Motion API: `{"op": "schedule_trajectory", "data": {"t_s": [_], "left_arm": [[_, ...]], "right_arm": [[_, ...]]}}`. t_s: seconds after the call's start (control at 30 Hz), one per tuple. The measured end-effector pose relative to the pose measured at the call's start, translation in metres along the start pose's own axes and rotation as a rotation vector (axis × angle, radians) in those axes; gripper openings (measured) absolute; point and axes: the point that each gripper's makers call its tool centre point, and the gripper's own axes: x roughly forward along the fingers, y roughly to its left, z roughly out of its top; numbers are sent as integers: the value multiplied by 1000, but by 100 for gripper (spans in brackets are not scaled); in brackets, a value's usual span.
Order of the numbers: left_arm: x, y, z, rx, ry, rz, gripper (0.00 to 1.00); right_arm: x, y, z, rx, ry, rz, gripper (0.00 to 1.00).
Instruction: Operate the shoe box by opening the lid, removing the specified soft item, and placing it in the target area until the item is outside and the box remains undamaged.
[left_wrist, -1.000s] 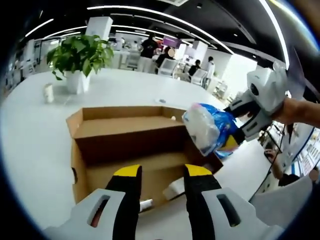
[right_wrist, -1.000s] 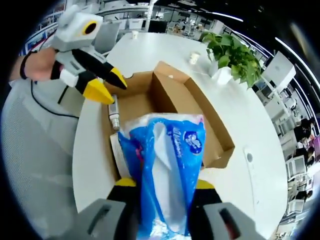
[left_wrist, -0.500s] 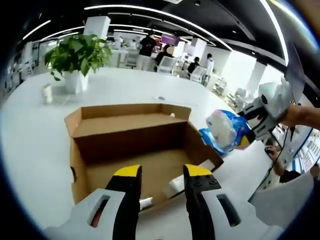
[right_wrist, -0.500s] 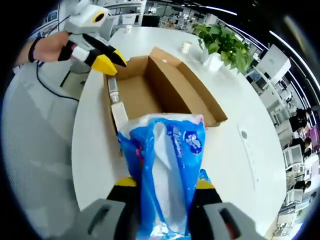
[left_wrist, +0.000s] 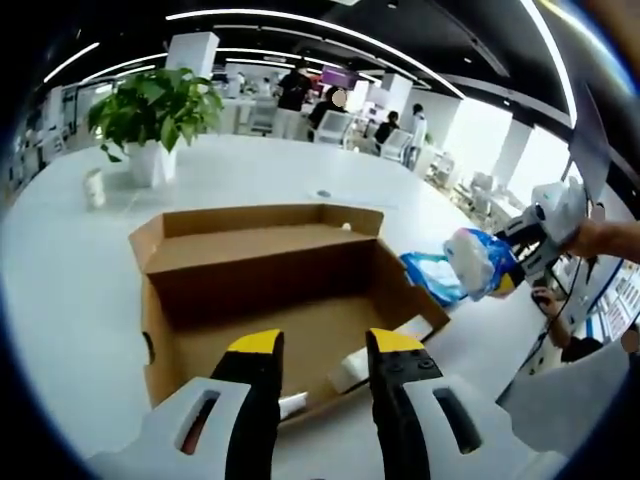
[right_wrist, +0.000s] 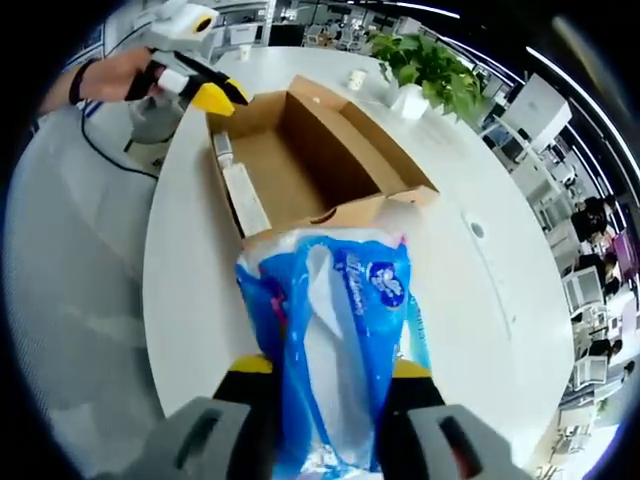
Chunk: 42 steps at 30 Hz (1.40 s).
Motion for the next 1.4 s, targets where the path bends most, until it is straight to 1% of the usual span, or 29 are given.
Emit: {"op": "schedule_trajectory", "data": {"t_s": [0.03, 0.33, 0.47, 0.6, 0.73, 0.87, 0.97, 1.1, 1.4], "left_arm": [[0, 0, 0, 0, 1, 2, 33], [1, -2, -2, 19, 14, 4, 33], [1, -3, -4, 40, 16, -4, 33], [0, -2, -2, 52, 10, -2, 33], [0, -4, 0, 63, -1, -3, 34], [0, -6, -1, 78, 7, -5, 35], [-2, -8, -1, 78, 6, -5, 36], [-4, -8, -1, 58, 0, -2, 36], [-8, -5, 0, 49, -9, 13, 36]], "right_arm": [[0, 0, -2, 2, 3, 0, 33], [-9, -5, -51, 46, 47, -12, 34], [-13, -8, -69, 38, 74, -20, 34], [-18, -14, -89, 49, 92, -26, 34], [-23, -21, -105, 57, 108, -32, 34], [-27, -28, -123, 69, 127, -40, 35], [-28, -31, -133, 69, 137, -37, 35], [-31, -36, -144, 72, 149, -35, 35], [-28, -47, -160, 55, 173, -23, 36]]}}
